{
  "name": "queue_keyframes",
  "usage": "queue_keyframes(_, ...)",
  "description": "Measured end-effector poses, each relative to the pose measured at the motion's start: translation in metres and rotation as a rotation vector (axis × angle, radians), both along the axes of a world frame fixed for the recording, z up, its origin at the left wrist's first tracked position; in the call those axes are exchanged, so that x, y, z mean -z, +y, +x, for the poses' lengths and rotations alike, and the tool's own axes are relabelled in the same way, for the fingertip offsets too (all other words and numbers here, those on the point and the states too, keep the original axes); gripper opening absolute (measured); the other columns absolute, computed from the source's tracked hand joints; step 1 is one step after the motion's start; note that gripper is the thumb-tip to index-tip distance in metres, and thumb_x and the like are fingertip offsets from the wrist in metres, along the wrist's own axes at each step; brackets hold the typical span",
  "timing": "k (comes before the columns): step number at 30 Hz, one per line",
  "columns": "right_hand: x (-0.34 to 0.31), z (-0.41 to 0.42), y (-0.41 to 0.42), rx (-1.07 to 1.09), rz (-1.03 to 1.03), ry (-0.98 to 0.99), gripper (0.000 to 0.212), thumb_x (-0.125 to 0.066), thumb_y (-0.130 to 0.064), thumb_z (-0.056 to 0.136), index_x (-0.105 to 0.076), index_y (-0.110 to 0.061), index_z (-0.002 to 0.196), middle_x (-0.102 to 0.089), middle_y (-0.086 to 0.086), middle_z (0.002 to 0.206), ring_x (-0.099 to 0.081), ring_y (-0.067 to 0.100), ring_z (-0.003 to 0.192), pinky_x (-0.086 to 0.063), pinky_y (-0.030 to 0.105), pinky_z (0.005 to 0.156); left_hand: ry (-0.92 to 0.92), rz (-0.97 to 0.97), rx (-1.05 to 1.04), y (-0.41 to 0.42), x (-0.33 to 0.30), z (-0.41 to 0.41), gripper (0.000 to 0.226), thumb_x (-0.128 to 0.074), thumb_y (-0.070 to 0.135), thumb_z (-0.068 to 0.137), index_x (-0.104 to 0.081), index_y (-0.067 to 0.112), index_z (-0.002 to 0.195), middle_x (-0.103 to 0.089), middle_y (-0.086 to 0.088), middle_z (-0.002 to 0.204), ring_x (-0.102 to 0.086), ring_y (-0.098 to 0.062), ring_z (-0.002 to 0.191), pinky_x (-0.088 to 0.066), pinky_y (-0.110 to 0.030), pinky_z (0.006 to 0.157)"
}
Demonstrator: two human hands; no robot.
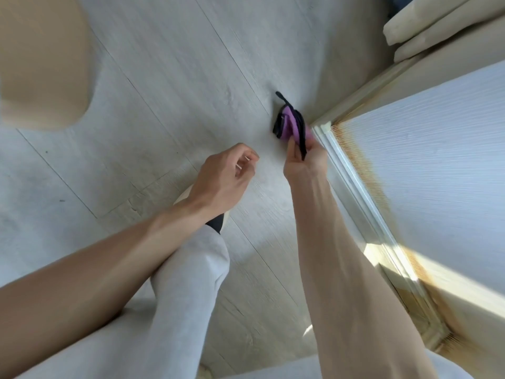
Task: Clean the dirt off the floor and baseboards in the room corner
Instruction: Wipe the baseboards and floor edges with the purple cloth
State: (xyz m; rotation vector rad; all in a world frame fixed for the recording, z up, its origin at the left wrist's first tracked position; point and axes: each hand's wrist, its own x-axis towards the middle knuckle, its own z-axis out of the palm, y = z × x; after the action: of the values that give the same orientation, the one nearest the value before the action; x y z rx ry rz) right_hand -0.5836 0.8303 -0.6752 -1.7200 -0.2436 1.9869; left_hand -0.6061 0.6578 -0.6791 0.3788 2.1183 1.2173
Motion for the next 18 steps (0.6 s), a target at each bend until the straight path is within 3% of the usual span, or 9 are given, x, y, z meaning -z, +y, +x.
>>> queue_keyframes(3, -0.004, -0.021, -0.016, -0.108, 0.044, 0.123, 0.014, -0.057, 0.005, 0.098, -0.065, 0.000, 0.108, -0.071, 0.013, 0.110, -0.072, 0.024, 0.099, -0.060, 0.031, 0.093, -0.004, 0.013, -0.047, -0.004, -0.001, -0.004, 0.015, -0.055, 0.024, 0.103, -0.068, 0.023, 0.110, -0.073, 0.010, 0.091, -0.071, -0.007, 0.079, -0.055, -0.035, 0.084)
queue_keyframes(5, -0.010, -0.013, -0.030, -0.192, 0.090, 0.227, 0.014, -0.052, 0.007, 0.098, -0.065, 0.000, 0.097, -0.067, 0.016, 0.104, -0.069, 0.025, 0.096, -0.060, 0.033, 0.092, -0.073, 0.032, -0.108, -0.006, -0.001, -0.007, 0.017, -0.055, 0.033, 0.103, -0.067, 0.023, 0.108, -0.074, 0.008, 0.090, -0.072, -0.008, 0.082, -0.055, -0.038, 0.088)
queue_keyframes(9, -0.020, 0.018, -0.053, -0.374, 0.137, 0.414, 0.011, -0.058, 0.007, 0.088, -0.063, -0.002, 0.092, -0.066, 0.013, 0.093, -0.068, 0.022, 0.089, -0.060, 0.033, 0.093, -0.341, 0.169, -0.111, 0.003, -0.006, -0.010, 0.052, -0.050, 0.069, 0.088, -0.070, 0.023, 0.103, -0.075, 0.002, 0.102, -0.071, -0.016, 0.100, -0.054, -0.050, 0.097)
queue_keyframes(13, -0.024, 0.035, -0.070, -0.544, 0.224, 0.459, 0.016, -0.059, 0.007, 0.086, -0.059, -0.003, 0.097, -0.062, 0.012, 0.091, -0.068, 0.021, 0.086, -0.059, 0.031, 0.084, -0.685, 0.458, -0.122, 0.010, -0.016, -0.011, 0.044, -0.054, 0.062, 0.092, -0.078, 0.026, 0.084, -0.075, 0.003, 0.104, -0.069, -0.014, 0.111, -0.051, -0.037, 0.102)
queue_keyframes(16, -0.021, 0.045, -0.076, -0.616, 0.276, 0.386, 0.019, -0.064, 0.009, 0.082, -0.062, -0.001, 0.098, -0.064, 0.013, 0.087, -0.068, 0.025, 0.089, -0.059, 0.040, 0.093, -0.767, 0.577, -0.258, 0.012, -0.019, -0.012, 0.034, -0.061, 0.046, 0.093, -0.076, 0.017, 0.104, -0.073, -0.008, 0.108, -0.069, -0.019, 0.105, -0.054, -0.034, 0.097)
queue_keyframes(18, -0.019, 0.053, -0.078, -0.708, 0.298, 0.321, 0.026, -0.068, 0.003, 0.085, -0.064, 0.001, 0.111, -0.067, 0.020, 0.103, -0.068, 0.035, 0.106, -0.055, 0.048, 0.101, -0.728, 0.538, -0.366, 0.011, -0.019, -0.015, 0.026, -0.067, 0.035, 0.090, -0.074, 0.014, 0.104, -0.073, -0.010, 0.104, -0.070, -0.021, 0.097, -0.054, -0.036, 0.090)
